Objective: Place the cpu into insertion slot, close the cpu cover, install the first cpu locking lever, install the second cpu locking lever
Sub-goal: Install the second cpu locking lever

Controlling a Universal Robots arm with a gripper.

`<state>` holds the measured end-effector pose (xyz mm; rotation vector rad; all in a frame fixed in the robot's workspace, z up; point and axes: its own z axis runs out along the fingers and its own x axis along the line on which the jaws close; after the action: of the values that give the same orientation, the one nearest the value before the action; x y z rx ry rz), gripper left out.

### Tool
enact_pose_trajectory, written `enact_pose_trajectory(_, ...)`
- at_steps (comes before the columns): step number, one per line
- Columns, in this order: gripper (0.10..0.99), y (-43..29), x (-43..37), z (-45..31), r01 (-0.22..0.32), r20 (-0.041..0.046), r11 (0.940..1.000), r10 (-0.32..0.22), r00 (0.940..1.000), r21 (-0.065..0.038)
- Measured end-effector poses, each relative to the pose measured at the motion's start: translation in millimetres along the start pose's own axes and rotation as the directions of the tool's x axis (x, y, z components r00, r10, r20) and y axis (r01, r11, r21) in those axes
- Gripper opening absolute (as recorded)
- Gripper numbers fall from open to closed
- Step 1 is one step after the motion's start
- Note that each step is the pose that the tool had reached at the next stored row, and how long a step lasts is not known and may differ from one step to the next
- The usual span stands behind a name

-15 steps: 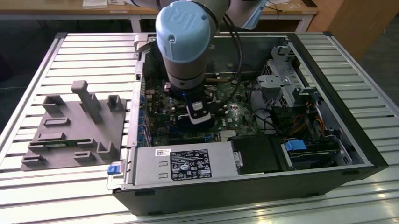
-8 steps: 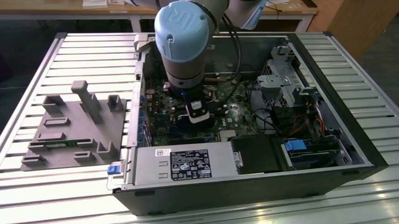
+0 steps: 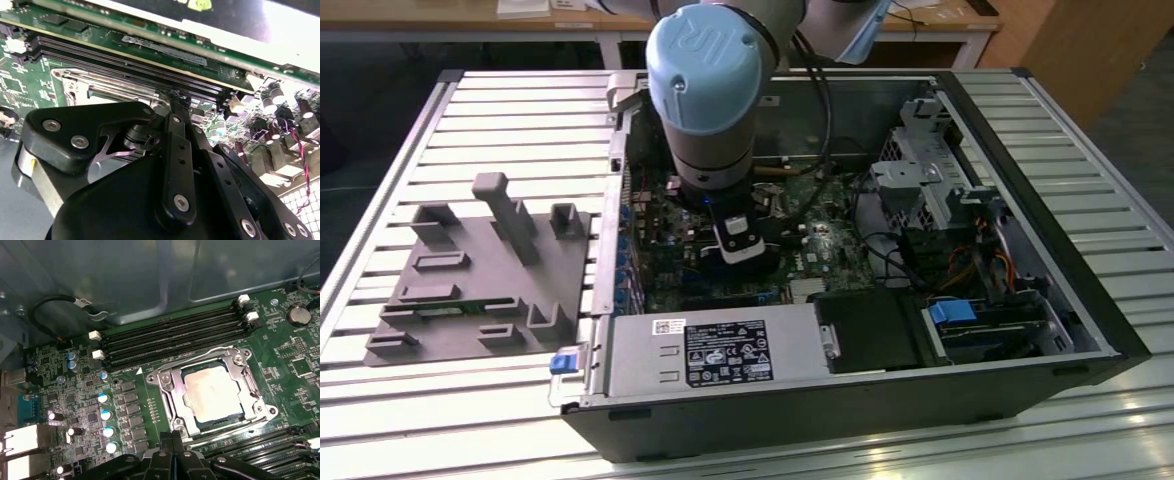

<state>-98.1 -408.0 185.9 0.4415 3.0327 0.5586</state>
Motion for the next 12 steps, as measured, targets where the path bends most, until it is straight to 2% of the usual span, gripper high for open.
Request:
enact_pose_trajectory(4,0.102,0.2,2.0,0.7,0.000,0.0003,1.0000,0.000,1.0000,0.001)
enact_pose_trajectory(8,0.102,0.3,2.4,0.7,0.001,0.0043,0.9999,-0.001,1.0000,0.015)
enact_pose_trajectory(12,0.102,1.0,2.5,-0.7,0.002,0.0062,0.9998,-0.002,1.0000,0.021)
